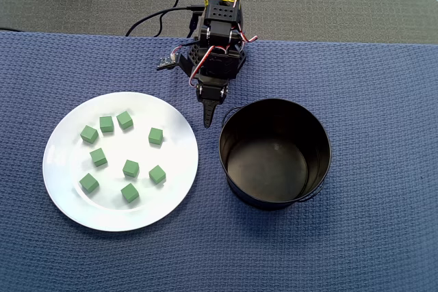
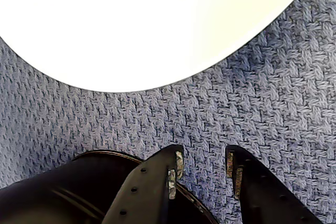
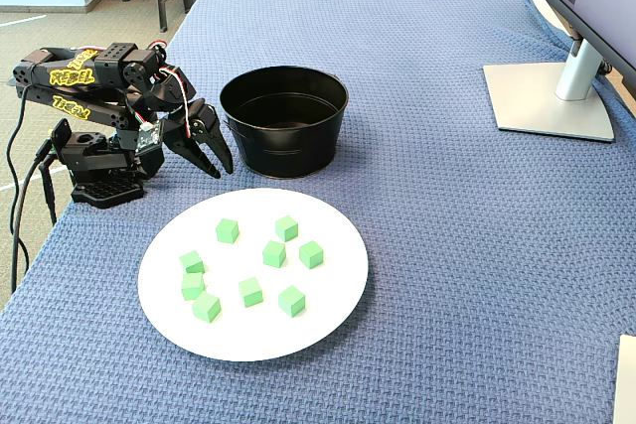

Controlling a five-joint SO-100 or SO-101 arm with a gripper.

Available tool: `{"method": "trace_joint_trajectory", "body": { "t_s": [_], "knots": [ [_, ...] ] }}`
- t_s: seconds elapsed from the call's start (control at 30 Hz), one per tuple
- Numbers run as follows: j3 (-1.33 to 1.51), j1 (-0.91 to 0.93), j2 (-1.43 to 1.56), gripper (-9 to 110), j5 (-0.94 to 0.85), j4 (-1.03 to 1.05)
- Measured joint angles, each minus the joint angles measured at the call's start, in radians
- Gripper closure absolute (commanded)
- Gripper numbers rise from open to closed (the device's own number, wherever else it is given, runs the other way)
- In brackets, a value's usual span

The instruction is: Pick up the green cubes from the white plate and place them in the black recipient

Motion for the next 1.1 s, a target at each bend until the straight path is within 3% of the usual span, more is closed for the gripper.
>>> {"method": "trace_joint_trajectory", "body": {
  "t_s": [0.1,0.4,0.5,0.93,1.1],
  "knots": [
    [0.0,0.043,-0.034,98,-0.021,-0.049],
    [0.0,0.044,-0.061,100,-0.066,-0.14],
    [-0.071,0.078,-0.091,94,-0.066,-0.104],
    [-0.439,0.218,-0.379,88,-0.057,0.005],
    [-0.574,0.27,-0.578,84,-0.13,0.091]
  ]
}}
